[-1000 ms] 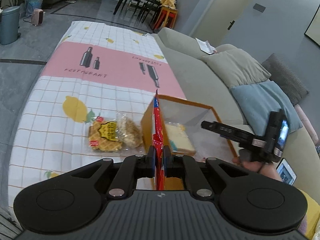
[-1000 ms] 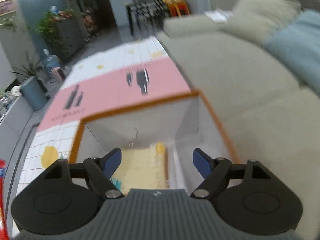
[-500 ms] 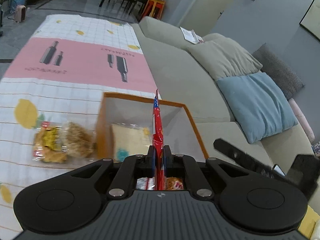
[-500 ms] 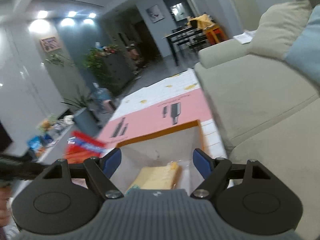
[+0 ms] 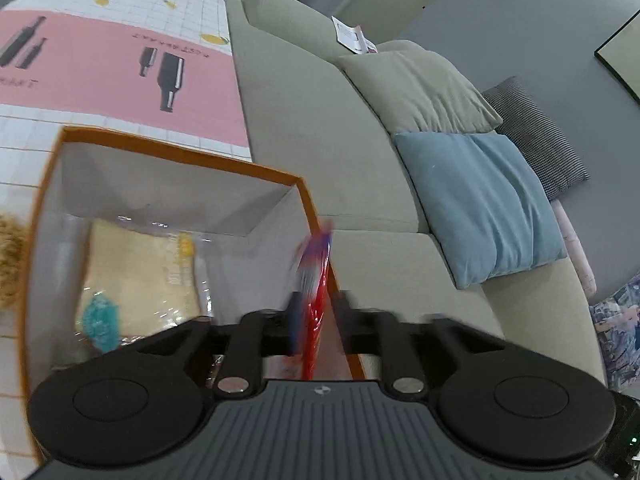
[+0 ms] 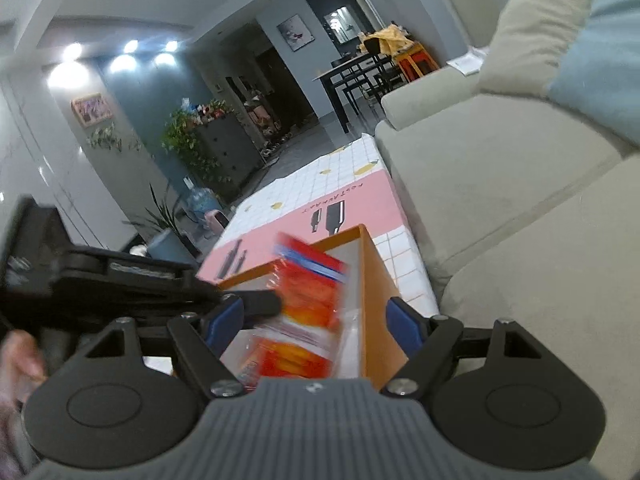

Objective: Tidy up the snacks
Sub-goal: 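Lower the red sausage stick into the box and open the left gripper, then move both grippers to the waffle cake and peanut bag beside the box, then grasp the clear peanut snack bag with the right gripper, then lift the peanut bag with the right gripper while the left gripper grasps the yellow waffle cake, then carry the peanut bag and waffle cake over the orange box with both grippers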

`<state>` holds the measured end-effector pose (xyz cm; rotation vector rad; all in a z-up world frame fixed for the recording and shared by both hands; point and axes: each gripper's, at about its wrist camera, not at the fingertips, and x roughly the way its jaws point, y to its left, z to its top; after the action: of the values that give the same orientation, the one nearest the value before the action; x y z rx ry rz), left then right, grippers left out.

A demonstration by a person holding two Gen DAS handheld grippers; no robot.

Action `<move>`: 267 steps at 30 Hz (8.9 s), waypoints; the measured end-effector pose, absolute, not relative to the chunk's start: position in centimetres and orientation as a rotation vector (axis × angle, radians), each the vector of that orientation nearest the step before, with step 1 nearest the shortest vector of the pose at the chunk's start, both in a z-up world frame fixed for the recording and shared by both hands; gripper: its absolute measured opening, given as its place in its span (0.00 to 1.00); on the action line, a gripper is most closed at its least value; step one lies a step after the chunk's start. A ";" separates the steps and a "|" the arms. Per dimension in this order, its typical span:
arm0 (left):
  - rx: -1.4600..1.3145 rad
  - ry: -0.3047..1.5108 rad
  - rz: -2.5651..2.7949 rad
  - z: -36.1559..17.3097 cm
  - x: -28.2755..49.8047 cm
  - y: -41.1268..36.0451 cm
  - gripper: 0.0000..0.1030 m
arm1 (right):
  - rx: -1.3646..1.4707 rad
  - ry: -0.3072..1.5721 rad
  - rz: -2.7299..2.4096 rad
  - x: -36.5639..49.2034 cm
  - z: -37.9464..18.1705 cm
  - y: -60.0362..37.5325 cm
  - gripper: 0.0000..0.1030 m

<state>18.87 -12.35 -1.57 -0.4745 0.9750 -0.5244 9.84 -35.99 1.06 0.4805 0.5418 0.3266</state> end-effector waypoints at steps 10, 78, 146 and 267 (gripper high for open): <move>-0.277 0.947 -0.426 0.3 17.6 -12.3 0.76 | 0.459 0.542 0.335 10.5 1.2 -35.4 0.75; -0.139 1.063 0.041 -4.4 14.5 14.4 0.76 | -0.382 0.677 0.229 11.6 -4.4 1.0 0.64; -0.058 1.079 -0.006 -5.5 14.5 12.9 0.75 | 0.059 0.885 0.264 9.4 -4.7 -2.0 0.20; -0.070 1.032 -0.050 -4.7 14.8 9.6 0.78 | 0.025 0.851 0.173 7.6 -10.5 -2.2 0.30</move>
<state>14.78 9.58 -4.71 -0.0695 1.0324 -0.0500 7.60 -2.17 -10.53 0.0253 0.8507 0.1732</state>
